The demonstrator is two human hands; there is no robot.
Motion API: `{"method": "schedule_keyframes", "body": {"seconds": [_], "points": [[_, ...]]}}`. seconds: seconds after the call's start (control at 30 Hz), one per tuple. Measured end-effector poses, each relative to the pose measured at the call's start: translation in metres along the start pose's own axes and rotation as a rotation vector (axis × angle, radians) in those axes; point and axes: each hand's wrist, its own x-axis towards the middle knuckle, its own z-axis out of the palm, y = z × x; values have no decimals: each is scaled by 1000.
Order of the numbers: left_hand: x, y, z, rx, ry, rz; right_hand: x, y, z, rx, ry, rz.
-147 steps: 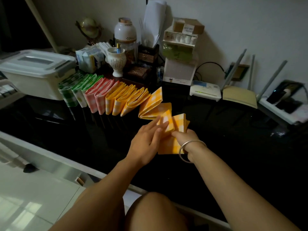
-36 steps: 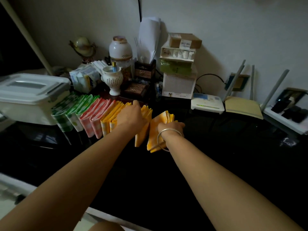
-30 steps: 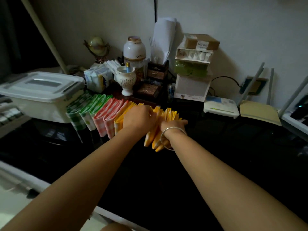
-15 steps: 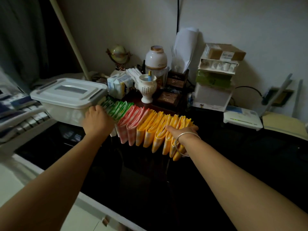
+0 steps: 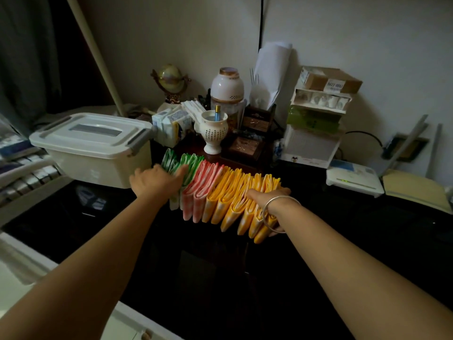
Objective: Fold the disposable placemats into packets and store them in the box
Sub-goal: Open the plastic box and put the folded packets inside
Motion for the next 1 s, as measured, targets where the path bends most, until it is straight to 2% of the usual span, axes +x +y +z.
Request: {"method": "schedule_keyframes", "body": {"seconds": [0.1,0.27,0.4,0.6,0.67,0.8,1.0], "points": [[3,5,6,9,-90,71,0,4,-6,8,-11,-10],[-2,18,4,-367,-356,79,6,19,-16,71,-49,-24],[-33,40,4,-302,-413,157,5,41,-32,121,-92,-9],[-106,59,11,-368,-524,196,-27,110,-76,109,-156,12],[-141,68,17,-309,-519,222,-41,134,-90,92,-162,49],[-216,77,32,-242,-407,275,-75,179,-113,27,-157,128],[-299,73,50,-319,-266,284,-115,240,-119,85,-106,157]]}}
